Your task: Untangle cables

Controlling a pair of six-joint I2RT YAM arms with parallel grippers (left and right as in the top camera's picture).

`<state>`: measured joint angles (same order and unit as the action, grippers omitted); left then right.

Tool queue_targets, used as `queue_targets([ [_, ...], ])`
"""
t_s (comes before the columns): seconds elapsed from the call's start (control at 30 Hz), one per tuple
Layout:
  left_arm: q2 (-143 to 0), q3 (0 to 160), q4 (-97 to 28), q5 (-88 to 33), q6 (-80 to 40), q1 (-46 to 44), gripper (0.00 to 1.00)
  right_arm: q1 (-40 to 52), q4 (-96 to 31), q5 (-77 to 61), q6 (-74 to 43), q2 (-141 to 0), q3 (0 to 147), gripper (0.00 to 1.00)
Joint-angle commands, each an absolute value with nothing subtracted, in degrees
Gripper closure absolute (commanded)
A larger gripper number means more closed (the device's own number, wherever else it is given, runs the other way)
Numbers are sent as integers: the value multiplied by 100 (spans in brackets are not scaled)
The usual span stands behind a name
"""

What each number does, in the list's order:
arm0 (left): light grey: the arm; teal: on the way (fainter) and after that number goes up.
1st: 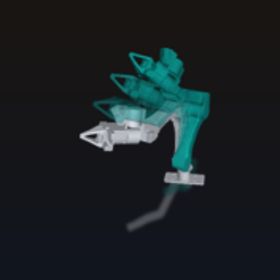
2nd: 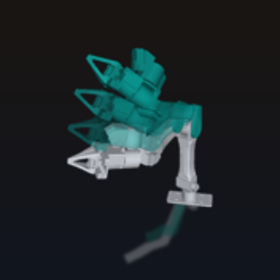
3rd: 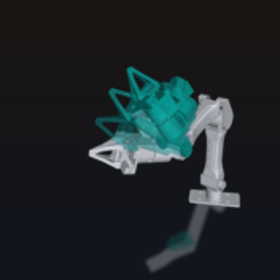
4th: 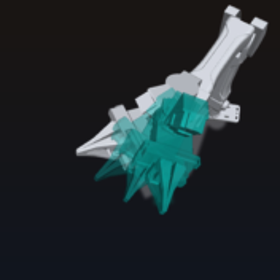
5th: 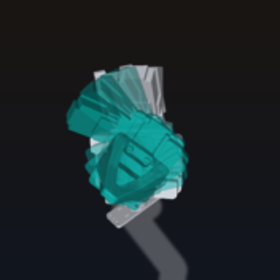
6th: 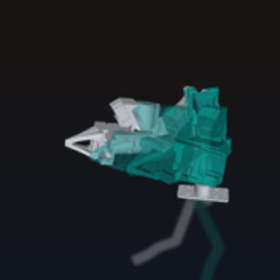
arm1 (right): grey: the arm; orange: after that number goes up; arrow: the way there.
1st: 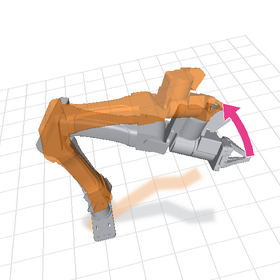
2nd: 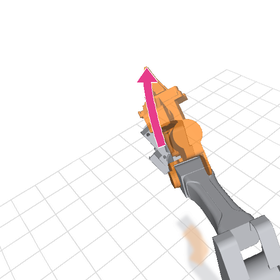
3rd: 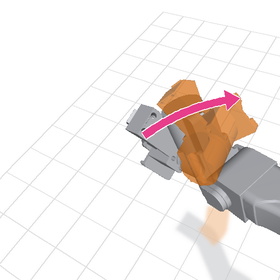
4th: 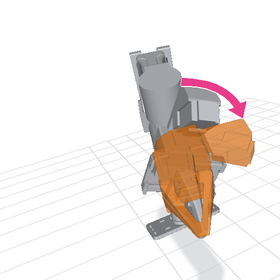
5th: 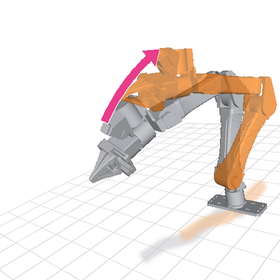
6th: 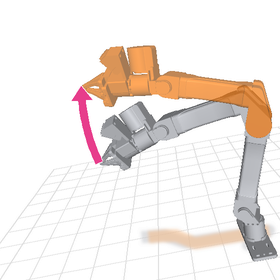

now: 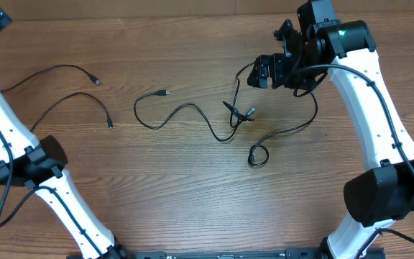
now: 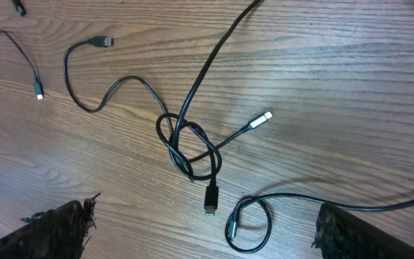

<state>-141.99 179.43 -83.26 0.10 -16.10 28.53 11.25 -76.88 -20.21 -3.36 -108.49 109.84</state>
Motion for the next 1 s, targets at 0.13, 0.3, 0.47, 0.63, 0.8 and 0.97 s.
queue_targets([
  [0.13, -14466, 17533, -9682, -189, -1457, 2773, 0, 1120, -7664, -2241, -309, -10750, 10986, 0],
  [0.3, -14457, 17047, -9682, -102, -1691, 2773, 0, 1120, -7679, -2241, -309, -10750, 10986, 0],
  [0.47, -14414, 16969, -9682, 307, -1793, 2773, 1, 1120, -7673, -2237, -268, -10750, 10986, 0],
  [0.63, -13898, 16890, -9682, -244, -1323, 2773, 0, 1120, -7658, -2235, -263, -10750, 10986, 0],
  [0.8, -12595, 15686, -9682, -567, -1334, 2762, 0, 1120, -7655, -2237, -266, -10750, 10982, 0],
  [0.97, -11275, 13563, -9682, 204, -1754, 2775, 1, 1120, -7531, -2237, -266, -10750, 10980, 0],
])
